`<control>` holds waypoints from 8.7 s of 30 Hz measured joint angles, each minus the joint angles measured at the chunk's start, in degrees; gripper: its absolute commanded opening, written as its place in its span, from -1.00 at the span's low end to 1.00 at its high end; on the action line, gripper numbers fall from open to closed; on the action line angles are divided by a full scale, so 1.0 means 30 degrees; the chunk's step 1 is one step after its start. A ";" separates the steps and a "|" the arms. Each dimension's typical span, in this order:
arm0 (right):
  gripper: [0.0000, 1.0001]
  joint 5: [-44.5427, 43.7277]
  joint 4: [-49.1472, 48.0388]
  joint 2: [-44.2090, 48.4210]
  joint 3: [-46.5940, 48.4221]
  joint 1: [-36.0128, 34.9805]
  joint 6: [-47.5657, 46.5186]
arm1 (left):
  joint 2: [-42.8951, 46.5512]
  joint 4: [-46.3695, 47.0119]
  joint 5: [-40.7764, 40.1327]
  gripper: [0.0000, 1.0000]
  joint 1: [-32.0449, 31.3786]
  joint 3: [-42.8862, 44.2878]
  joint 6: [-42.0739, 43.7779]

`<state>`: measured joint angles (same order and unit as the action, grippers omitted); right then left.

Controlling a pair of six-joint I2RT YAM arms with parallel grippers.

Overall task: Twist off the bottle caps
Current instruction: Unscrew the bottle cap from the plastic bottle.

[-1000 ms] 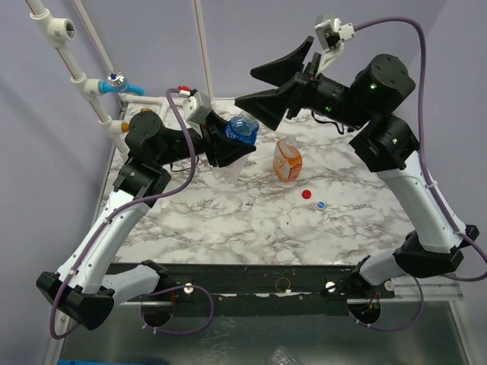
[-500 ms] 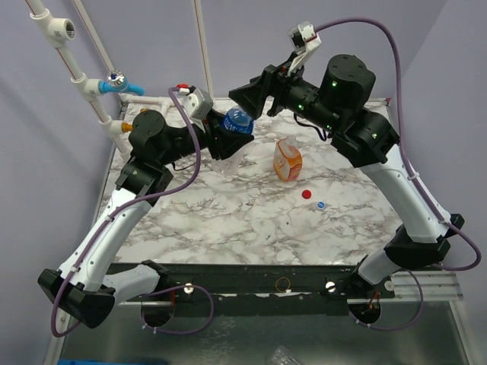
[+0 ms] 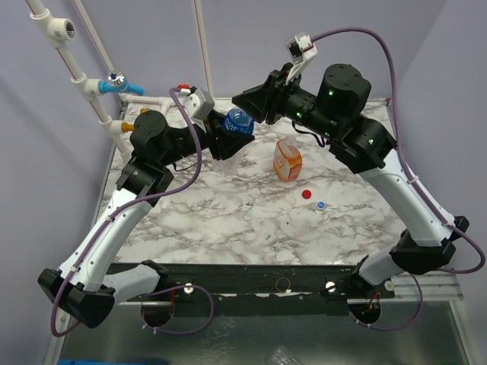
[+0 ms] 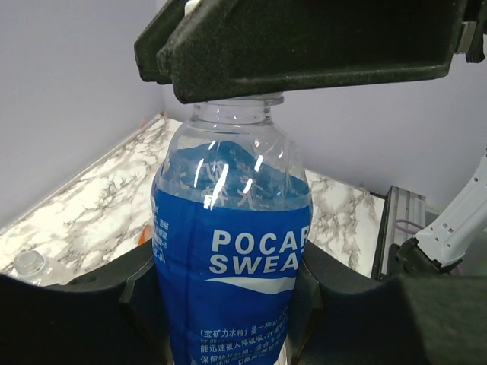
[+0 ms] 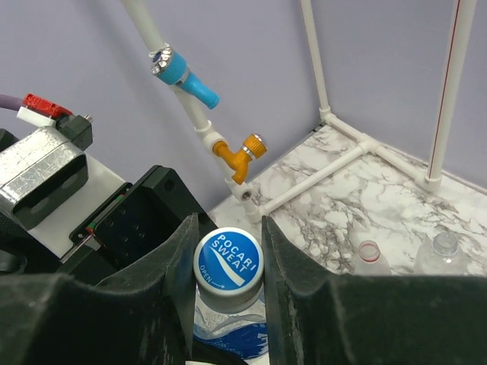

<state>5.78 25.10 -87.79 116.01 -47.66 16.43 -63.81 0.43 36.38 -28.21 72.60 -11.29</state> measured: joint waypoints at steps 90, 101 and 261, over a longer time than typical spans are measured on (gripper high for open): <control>0.48 1.9358 -0.9224 0.2623 -0.4408 0.3031 0.1268 | -0.0044 0.0583 1.0397 -1.00 -0.0597 0.1566 -0.4459; 1.00 1.0433 -0.4903 0.3905 -0.2433 0.2922 0.0131 | 0.0277 0.0823 0.6637 -1.00 -0.0168 0.1180 -0.2514; -0.99 1.0236 -0.3002 0.2594 -0.1654 0.1763 -0.1523 | 0.0007 -0.0095 0.6062 -1.00 0.0109 0.1282 -0.1858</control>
<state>36.49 16.10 -80.01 111.04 -42.37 11.86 -63.79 0.14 54.57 -27.88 76.44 -16.86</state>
